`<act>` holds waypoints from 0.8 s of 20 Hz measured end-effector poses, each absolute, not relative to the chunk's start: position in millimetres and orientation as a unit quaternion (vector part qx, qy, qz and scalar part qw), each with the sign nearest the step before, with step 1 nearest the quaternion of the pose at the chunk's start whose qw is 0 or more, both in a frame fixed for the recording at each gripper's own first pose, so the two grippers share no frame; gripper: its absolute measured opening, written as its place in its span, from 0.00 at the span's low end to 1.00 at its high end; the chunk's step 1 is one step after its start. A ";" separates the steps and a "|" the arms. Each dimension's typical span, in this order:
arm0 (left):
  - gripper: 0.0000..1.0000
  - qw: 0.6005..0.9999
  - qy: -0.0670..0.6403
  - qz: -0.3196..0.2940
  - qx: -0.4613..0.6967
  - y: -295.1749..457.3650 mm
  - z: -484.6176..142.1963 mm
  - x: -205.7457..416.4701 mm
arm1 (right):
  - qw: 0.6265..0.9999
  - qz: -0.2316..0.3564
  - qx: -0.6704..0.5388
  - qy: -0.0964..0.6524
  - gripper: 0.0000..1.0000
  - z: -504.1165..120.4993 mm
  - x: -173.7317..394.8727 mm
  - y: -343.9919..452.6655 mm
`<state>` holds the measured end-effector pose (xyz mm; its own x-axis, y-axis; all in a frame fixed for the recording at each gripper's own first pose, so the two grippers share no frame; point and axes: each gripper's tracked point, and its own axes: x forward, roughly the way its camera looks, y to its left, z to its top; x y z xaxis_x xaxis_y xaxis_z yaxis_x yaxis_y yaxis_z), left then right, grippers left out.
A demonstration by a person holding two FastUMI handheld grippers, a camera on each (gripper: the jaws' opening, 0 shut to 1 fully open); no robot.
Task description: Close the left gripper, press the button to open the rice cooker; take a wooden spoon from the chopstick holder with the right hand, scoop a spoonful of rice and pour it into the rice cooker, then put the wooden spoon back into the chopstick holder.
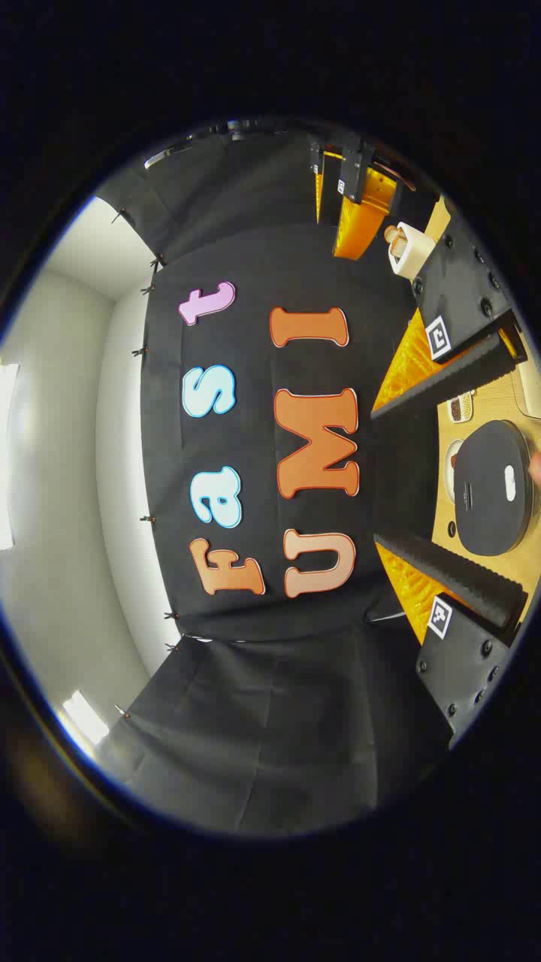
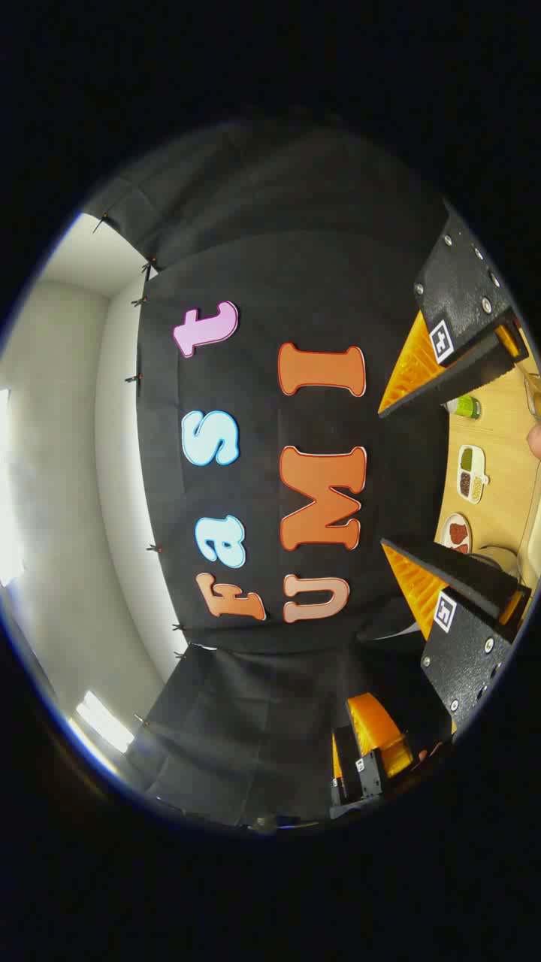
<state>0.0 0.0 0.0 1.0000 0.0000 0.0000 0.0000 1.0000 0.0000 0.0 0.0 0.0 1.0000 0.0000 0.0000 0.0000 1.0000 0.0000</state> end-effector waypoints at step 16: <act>1.00 1.000 -0.007 -0.009 0.006 7.3 5.6 -4.4 | 1.000 -0.010 0.006 -0.015 0.94 8.4 -5.1 10.5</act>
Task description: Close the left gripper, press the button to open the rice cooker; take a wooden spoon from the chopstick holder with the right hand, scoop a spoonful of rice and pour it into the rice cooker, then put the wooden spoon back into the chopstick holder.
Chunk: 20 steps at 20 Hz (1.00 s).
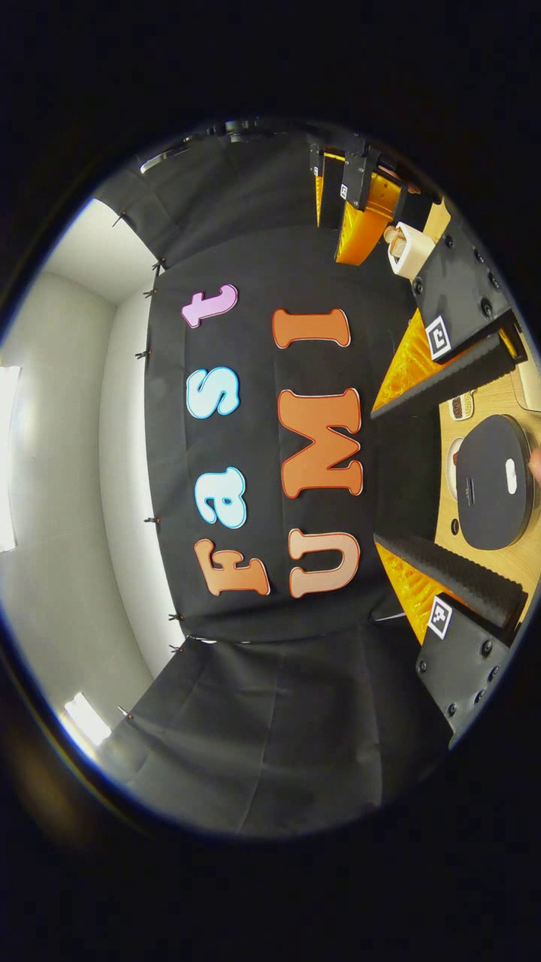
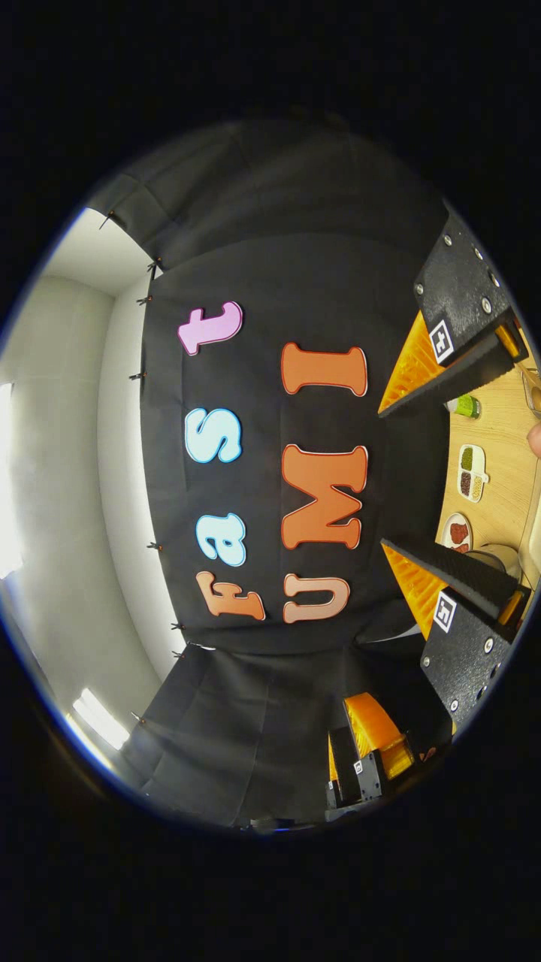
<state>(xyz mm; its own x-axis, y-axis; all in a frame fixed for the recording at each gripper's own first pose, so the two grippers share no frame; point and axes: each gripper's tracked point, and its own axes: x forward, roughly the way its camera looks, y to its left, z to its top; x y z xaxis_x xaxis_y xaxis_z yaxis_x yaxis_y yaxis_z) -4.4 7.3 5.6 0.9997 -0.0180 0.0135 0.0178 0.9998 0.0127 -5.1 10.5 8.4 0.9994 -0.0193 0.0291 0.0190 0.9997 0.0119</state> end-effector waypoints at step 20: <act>0.87 0.999 0.033 0.012 0.027 8.7 -15.5 -1.7 | 1.000 -0.016 0.009 -0.004 0.94 -6.3 0.1 -8.2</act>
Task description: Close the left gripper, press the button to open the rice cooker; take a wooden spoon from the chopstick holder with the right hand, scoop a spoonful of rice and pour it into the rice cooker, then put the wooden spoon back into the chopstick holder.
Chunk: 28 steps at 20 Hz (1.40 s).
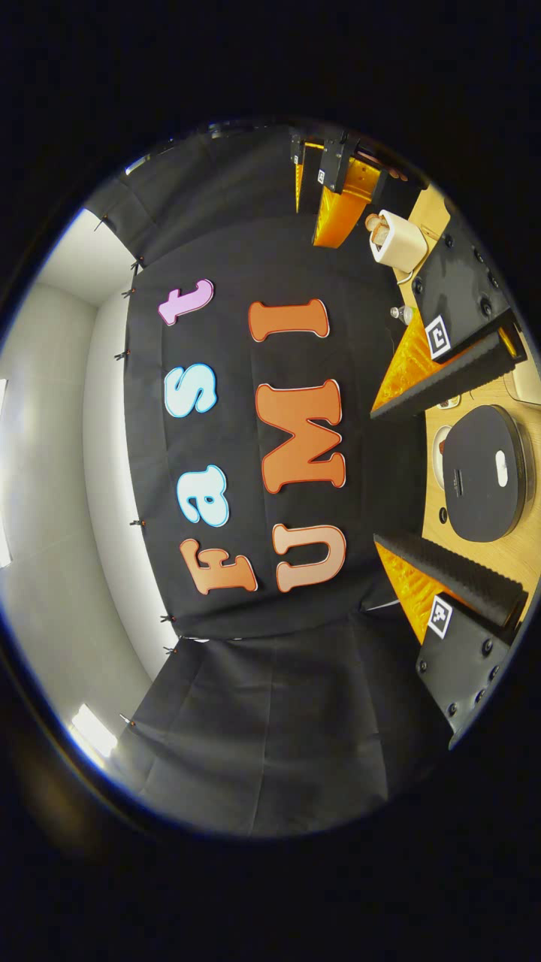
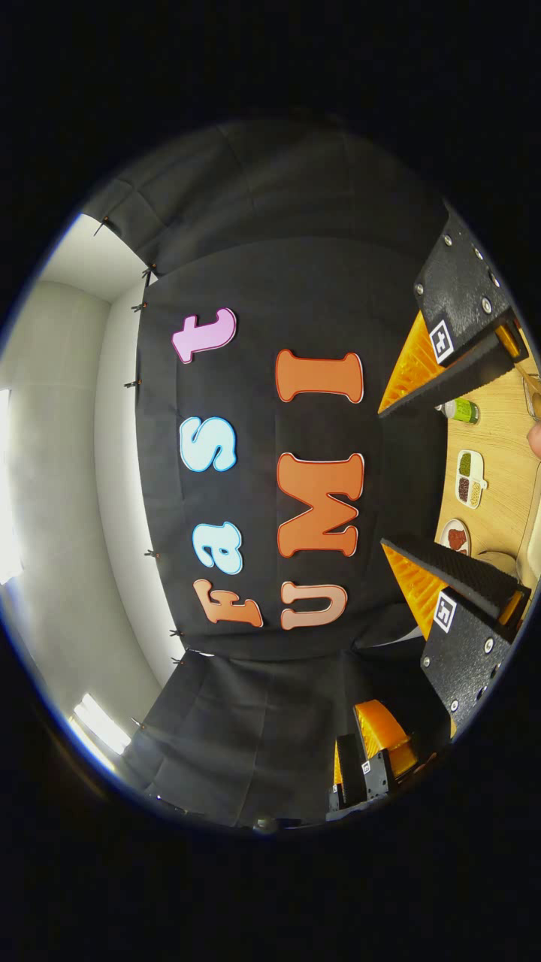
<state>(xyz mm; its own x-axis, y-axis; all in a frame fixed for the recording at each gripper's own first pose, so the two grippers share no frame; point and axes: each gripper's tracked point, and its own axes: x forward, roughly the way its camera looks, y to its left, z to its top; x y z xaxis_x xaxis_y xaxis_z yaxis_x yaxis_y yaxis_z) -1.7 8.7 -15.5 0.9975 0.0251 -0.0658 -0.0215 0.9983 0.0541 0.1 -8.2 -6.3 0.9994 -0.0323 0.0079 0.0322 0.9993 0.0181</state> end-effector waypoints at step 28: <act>0.05 0.847 0.529 -0.025 -0.040 48.3 -228.0 24.0 | 0.997 -0.057 -0.026 0.053 0.94 -44.4 -1.4 -56.2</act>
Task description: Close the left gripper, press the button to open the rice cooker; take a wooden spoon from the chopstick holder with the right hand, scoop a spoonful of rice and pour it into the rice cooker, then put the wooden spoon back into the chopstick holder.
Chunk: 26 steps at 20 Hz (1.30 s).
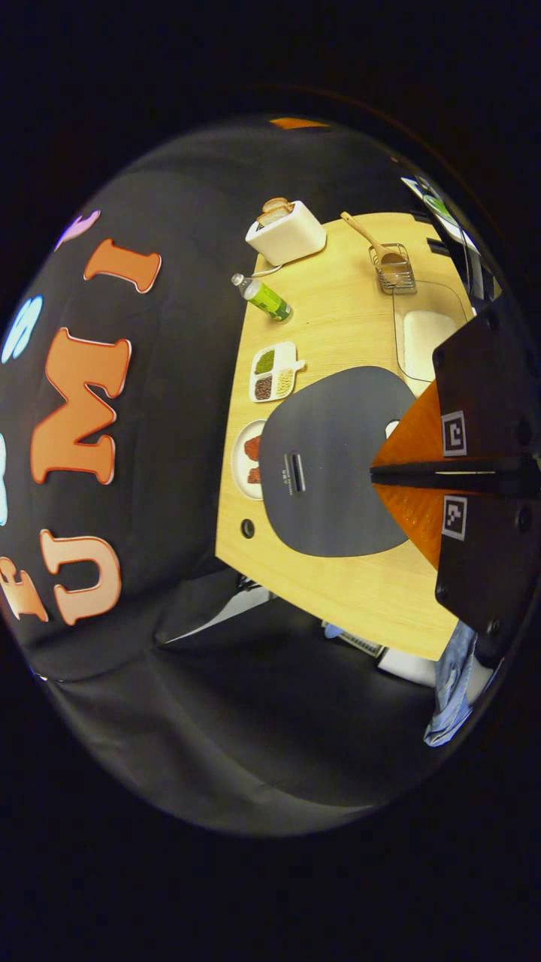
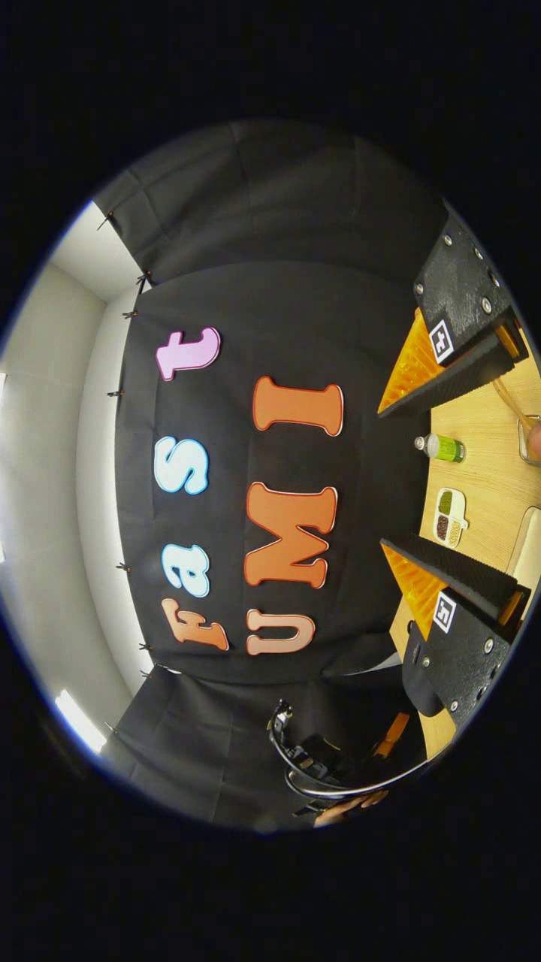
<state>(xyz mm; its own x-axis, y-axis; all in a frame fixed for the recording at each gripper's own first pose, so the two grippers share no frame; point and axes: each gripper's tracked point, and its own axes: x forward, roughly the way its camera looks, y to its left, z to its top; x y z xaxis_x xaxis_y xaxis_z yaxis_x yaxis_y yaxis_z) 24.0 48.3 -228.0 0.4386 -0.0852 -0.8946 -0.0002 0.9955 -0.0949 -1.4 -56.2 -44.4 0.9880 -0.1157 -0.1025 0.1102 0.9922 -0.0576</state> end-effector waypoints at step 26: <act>0.06 0.671 0.734 -0.011 -0.100 23.9 -321.9 3.3 | 0.987 -0.081 -0.009 0.142 0.95 -119.8 -2.9 -93.2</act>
<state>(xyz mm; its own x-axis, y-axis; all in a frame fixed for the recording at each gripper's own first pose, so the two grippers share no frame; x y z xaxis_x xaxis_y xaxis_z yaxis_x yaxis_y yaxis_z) 3.3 23.9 -321.9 -0.0788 -0.1627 -0.9835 -0.1322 0.9796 -0.1515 -2.9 -93.2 -119.8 0.9469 -0.1616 -0.2780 0.1566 0.9868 -0.0405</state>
